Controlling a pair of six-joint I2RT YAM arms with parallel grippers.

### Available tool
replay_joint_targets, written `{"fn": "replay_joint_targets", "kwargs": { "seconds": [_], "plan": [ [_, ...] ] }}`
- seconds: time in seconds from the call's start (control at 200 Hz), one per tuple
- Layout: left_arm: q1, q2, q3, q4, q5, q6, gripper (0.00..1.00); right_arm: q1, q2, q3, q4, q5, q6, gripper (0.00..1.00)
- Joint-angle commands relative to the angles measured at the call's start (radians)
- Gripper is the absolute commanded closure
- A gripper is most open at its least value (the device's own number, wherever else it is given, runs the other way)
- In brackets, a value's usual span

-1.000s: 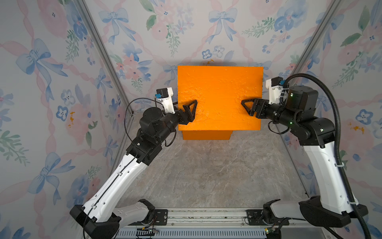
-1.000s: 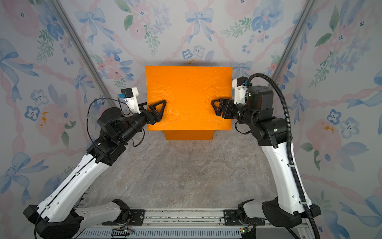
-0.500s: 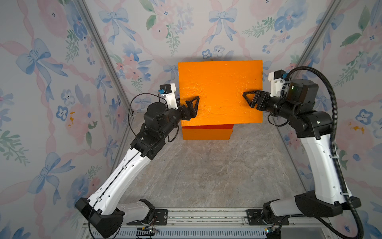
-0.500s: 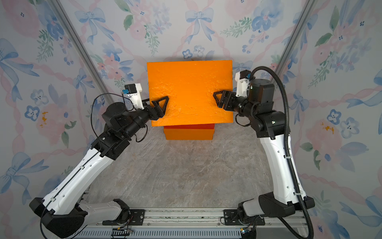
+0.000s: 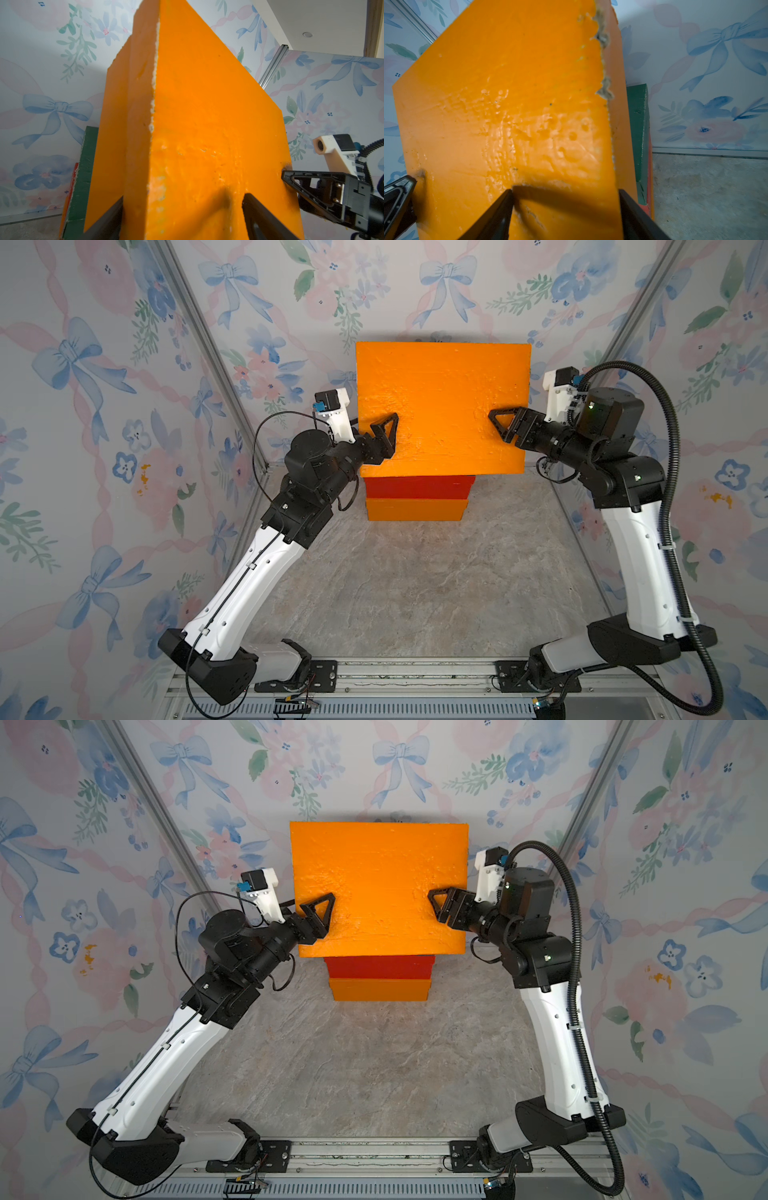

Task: Stack the shoeboxes
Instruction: Place the shoebox at the shoebox.

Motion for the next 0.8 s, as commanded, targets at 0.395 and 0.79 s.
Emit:
{"fn": "replay_joint_targets", "kwargs": {
  "seconds": [0.395,0.79],
  "plan": [
    [0.011,0.159,0.141,0.053,0.352,-0.018,0.16,0.058,0.118,0.147,0.069,-0.280,0.045,0.26],
    [0.038,0.235,0.230,0.053,0.373,-0.032,0.16,0.048,0.191,0.215,0.090,-0.280,0.066,0.26]
  ]
}}
